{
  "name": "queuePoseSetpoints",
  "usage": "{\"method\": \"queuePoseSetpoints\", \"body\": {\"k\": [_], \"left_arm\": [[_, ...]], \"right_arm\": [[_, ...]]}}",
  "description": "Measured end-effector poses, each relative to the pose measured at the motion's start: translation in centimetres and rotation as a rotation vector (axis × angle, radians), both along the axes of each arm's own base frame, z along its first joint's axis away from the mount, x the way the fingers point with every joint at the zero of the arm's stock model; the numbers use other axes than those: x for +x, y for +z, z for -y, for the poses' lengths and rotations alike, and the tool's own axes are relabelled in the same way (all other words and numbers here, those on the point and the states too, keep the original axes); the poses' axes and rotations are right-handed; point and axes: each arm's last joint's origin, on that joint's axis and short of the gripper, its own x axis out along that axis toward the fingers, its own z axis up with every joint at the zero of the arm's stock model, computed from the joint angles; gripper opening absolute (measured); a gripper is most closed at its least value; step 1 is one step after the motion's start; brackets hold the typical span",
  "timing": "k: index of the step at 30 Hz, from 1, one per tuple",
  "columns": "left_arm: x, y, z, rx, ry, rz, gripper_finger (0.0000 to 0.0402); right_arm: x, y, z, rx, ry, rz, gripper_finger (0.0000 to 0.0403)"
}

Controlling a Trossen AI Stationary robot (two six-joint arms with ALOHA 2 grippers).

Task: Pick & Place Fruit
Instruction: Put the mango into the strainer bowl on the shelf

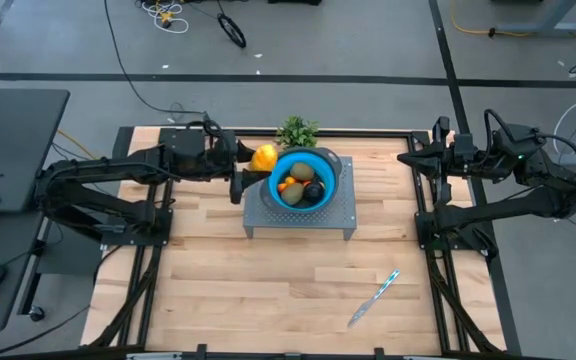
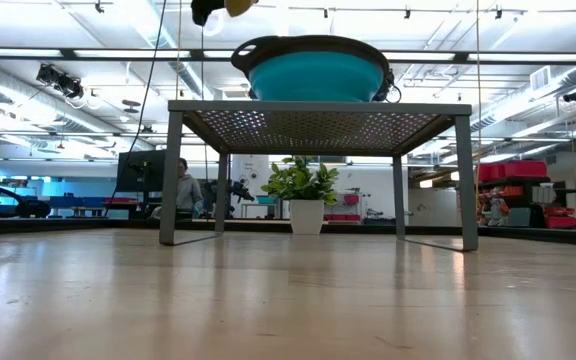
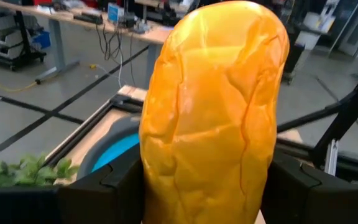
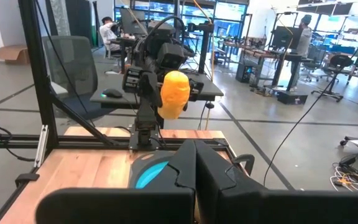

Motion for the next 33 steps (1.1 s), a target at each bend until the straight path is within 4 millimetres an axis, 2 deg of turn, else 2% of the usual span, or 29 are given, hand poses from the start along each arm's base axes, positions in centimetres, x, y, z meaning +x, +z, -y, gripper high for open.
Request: {"method": "queuePoseSetpoints", "body": {"k": [7, 18, 26, 33], "left_arm": [[0.0, 0.6, -0.2, 0.002, 0.014, 0.038, 0.0239], [-1.2, 4.4, -1.2, 0.082, 0.045, 0.053, 0.024], [-1.7, 5.0, -1.9, 0.089, 0.053, 0.03, 0.0238], [-1.3, 4.7, -2.0, 0.081, 0.046, 0.015, 0.0238]], "right_arm": [[0.0, 0.0, 0.0, 0.0, 0.0, 0.0, 0.0], [0.0, 0.0, 0.0, 0.0, 0.0, 0.0, 0.0], [0.0, 0.0, 0.0, 0.0, 0.0, 0.0, 0.0], [0.0, 0.0, 0.0, 0.0, 0.0, 0.0, 0.0]]}}
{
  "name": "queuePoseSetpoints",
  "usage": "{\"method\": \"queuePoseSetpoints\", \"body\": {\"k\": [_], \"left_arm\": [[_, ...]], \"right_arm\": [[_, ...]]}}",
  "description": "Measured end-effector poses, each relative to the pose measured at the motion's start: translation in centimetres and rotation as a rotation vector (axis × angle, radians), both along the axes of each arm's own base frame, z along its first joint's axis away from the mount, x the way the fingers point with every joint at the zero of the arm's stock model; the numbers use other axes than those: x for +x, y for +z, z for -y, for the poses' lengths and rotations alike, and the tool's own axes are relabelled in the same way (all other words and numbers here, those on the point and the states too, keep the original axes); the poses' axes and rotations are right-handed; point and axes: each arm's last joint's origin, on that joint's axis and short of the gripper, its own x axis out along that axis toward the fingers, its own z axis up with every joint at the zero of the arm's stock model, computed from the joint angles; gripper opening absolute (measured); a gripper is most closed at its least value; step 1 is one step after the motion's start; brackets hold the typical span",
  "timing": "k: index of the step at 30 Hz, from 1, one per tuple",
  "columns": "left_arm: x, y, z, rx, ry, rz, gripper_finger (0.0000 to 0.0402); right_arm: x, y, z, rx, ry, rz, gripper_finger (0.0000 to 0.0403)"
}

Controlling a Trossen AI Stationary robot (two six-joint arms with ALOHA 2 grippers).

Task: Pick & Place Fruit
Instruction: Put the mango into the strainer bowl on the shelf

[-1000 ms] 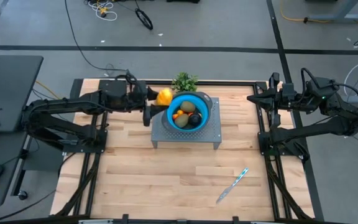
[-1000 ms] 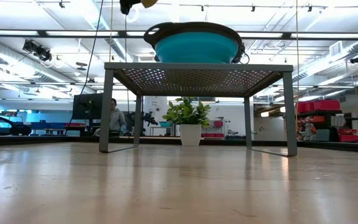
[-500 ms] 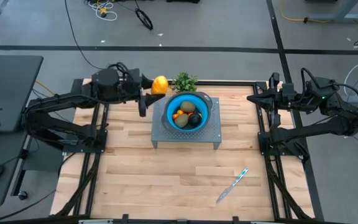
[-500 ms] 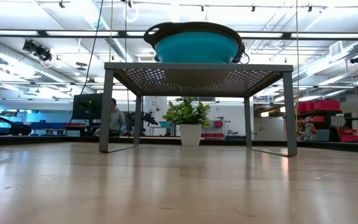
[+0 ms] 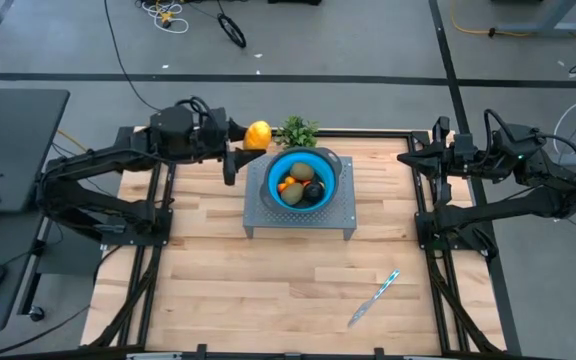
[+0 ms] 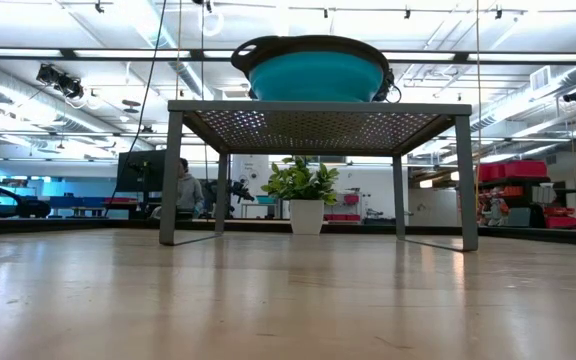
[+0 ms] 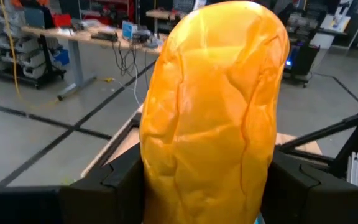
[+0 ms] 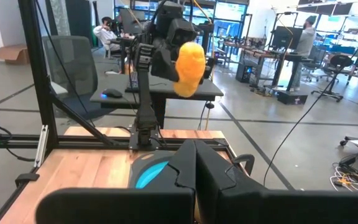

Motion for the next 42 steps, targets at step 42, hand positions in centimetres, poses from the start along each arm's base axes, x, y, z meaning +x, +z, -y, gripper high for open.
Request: {"method": "queuePoseSetpoints", "body": {"k": [42], "left_arm": [[9.5, -8.5, -1.1, -0.126, -0.155, -0.264, 0.0239]], "right_arm": [[0.0, -0.2, 0.0, 0.0, 0.0, -0.024, 0.0]]}}
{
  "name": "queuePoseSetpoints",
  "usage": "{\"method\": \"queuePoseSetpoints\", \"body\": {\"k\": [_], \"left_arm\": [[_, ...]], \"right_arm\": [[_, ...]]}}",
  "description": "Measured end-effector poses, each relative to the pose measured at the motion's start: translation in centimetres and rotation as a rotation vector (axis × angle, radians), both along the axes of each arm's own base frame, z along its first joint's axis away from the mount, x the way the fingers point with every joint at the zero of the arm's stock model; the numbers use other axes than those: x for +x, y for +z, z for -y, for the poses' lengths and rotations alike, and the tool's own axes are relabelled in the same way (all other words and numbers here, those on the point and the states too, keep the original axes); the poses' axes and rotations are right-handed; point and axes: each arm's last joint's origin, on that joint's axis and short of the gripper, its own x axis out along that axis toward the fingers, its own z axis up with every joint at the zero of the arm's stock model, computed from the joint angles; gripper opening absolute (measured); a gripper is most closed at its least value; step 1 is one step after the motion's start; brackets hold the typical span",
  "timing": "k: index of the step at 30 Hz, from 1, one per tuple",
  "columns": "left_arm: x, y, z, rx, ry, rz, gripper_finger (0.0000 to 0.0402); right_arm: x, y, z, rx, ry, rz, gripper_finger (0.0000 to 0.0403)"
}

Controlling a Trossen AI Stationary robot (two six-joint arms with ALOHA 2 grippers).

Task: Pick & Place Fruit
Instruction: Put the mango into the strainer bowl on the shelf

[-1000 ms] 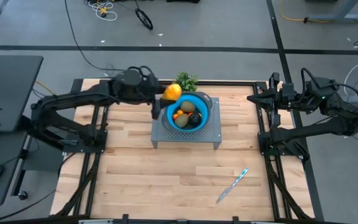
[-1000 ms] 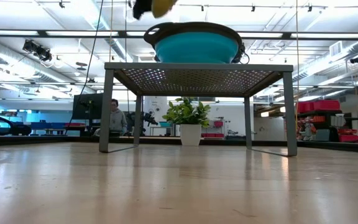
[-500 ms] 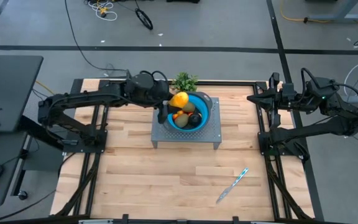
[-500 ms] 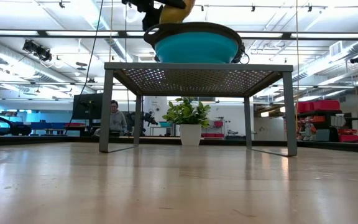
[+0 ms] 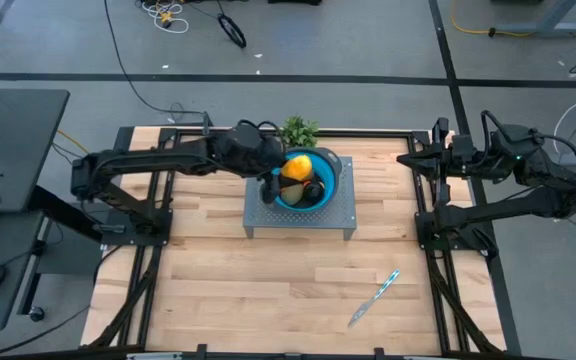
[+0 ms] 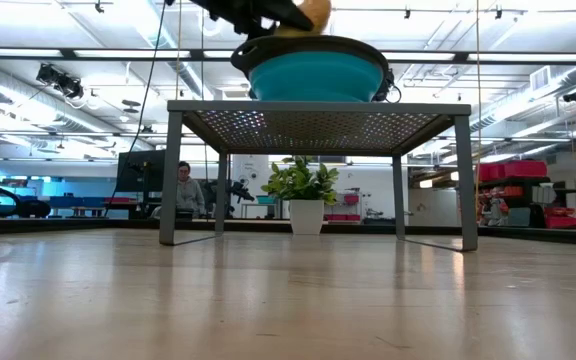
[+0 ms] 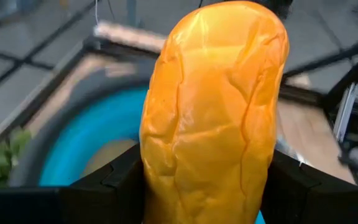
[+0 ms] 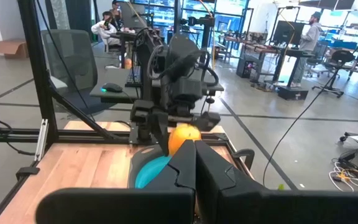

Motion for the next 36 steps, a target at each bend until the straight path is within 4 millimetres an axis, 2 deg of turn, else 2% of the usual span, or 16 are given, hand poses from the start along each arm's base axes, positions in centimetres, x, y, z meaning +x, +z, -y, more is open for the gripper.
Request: {"method": "queuePoseSetpoints", "body": {"k": [5, 27, 32, 36], "left_arm": [[0.68, -1.05, -0.09, -0.013, -0.003, -0.035, 0.0241], [0.67, -1.04, 0.01, 0.045, 0.01, -0.045, 0.025], [0.64, -1.08, -0.11, 0.104, 0.093, -0.061, 0.0248], [0.63, -1.08, -0.13, 0.114, 0.096, -0.064, 0.0249]], "right_arm": [[0.0, 0.0, 0.0, 0.0, 0.0, 0.0, 0.0], [0.0, -0.01, 0.0, 0.0, 0.0, -0.001, 0.0], [0.0, -0.01, 0.0, 0.0, 0.0, -0.001, 0.0], [0.0, -0.01, 0.0, 0.0, 0.0, -0.001, 0.0]]}}
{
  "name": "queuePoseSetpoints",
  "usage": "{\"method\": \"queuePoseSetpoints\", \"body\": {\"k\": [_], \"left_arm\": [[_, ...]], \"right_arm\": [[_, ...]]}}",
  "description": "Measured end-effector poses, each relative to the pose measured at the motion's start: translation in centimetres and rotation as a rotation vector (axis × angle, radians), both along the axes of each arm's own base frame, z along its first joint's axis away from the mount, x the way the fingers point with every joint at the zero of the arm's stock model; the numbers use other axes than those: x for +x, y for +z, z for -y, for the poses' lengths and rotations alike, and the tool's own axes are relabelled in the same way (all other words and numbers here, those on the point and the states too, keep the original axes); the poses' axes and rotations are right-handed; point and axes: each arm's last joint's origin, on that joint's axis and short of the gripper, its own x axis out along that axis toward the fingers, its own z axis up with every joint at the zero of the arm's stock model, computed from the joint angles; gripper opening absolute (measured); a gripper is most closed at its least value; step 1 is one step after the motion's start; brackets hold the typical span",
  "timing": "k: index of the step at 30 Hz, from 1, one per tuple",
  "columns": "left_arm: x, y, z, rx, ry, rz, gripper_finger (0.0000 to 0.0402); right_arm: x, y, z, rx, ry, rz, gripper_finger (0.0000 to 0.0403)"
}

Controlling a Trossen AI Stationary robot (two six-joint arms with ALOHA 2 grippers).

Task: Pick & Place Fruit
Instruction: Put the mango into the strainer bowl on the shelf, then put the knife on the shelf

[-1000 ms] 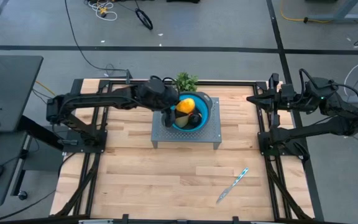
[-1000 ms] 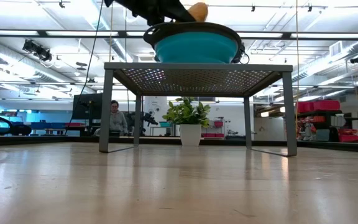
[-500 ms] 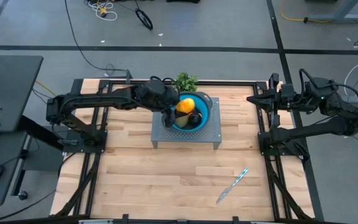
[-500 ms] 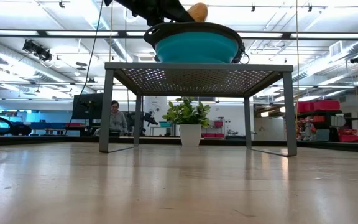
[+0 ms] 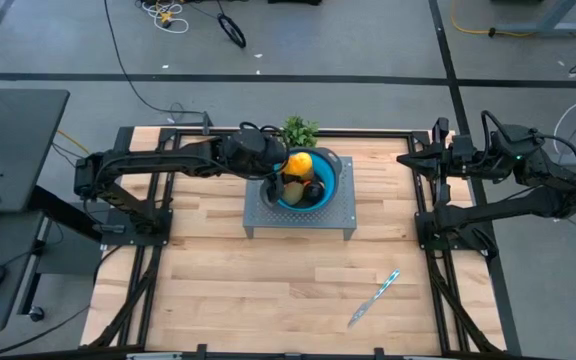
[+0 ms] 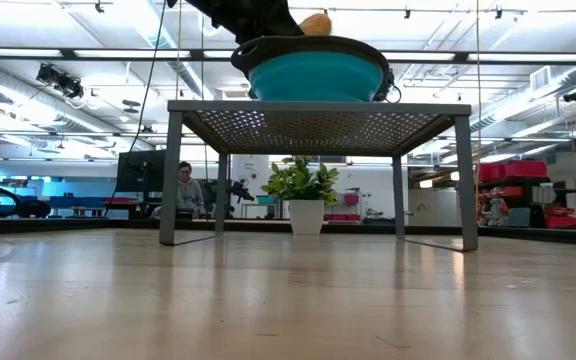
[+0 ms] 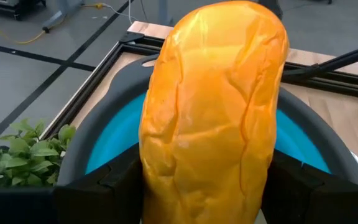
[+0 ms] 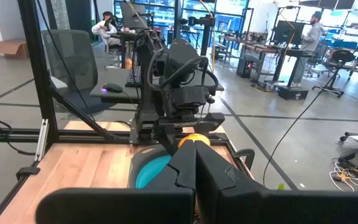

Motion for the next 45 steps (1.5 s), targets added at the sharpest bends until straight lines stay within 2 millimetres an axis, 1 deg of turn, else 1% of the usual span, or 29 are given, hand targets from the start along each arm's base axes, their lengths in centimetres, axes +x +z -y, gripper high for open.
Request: {"method": "queuePoseSetpoints", "body": {"k": [7, 19, 29, 33, 41, 45], "left_arm": [[0.0, -0.01, 0.0, 0.003, -0.003, -0.002, 0.025], [0.02, -0.01, 0.1, 0.033, -0.039, -0.008, 0.0268], [0.07, -0.01, 0.57, 0.04, -0.049, -0.012, 0.0323], [-0.04, -0.21, 0.61, 0.035, -0.049, -0.036, 0.0337], [-0.18, -0.37, 0.63, 0.03, -0.047, -0.059, 0.0335], [-0.75, 0.41, 0.76, 0.052, -0.02, -0.039, 0.0334]], "right_arm": [[0.0, 0.0, 0.0, 0.0, 0.0, 0.0, 0.0], [0.0, 0.0, 0.0, 0.0, 0.0, 0.0, 0.0], [0.0, 0.0, 0.0, 0.0, 0.0, 0.0, 0.0], [0.0, 0.0, 0.0, 0.0, 0.0, 0.0, 0.0], [0.0, 0.0, 0.0, 0.0, 0.0, 0.0, 0.0], [-0.01, 0.0, 0.0, 0.0, 0.0, 0.0, 0.0]]}}
